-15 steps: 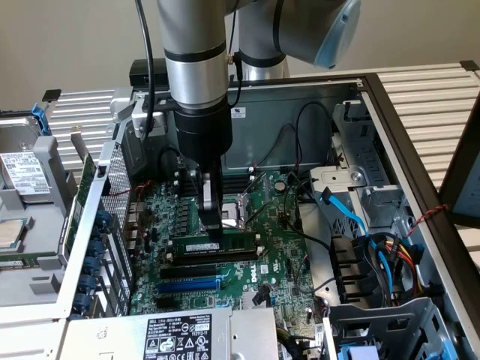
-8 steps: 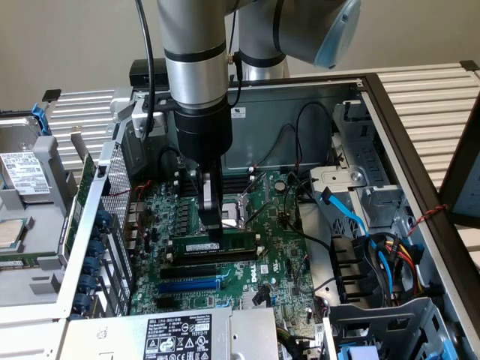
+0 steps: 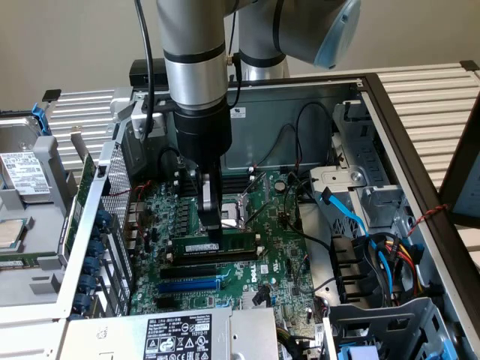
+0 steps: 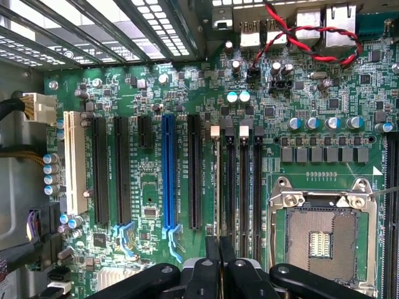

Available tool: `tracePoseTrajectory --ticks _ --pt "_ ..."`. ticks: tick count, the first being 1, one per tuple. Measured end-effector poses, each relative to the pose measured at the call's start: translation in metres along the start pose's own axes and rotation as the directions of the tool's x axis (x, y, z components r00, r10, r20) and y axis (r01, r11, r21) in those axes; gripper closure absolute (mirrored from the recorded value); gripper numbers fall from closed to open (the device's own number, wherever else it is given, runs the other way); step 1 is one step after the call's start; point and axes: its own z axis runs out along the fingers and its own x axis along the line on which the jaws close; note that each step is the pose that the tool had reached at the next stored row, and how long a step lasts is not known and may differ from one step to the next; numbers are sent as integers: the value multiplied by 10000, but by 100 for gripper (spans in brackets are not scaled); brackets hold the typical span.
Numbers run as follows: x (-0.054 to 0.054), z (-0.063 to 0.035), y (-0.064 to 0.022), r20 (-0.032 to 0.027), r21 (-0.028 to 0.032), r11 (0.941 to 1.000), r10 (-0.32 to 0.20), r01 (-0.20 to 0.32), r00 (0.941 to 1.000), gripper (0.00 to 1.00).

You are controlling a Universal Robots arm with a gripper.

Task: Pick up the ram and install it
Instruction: 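Insert the ram into the slot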

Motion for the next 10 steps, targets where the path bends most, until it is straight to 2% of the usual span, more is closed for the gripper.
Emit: tracePoseTrajectory --ticks 10 --pt "-2 11 0 2 2 10000 0 0 10000 88"
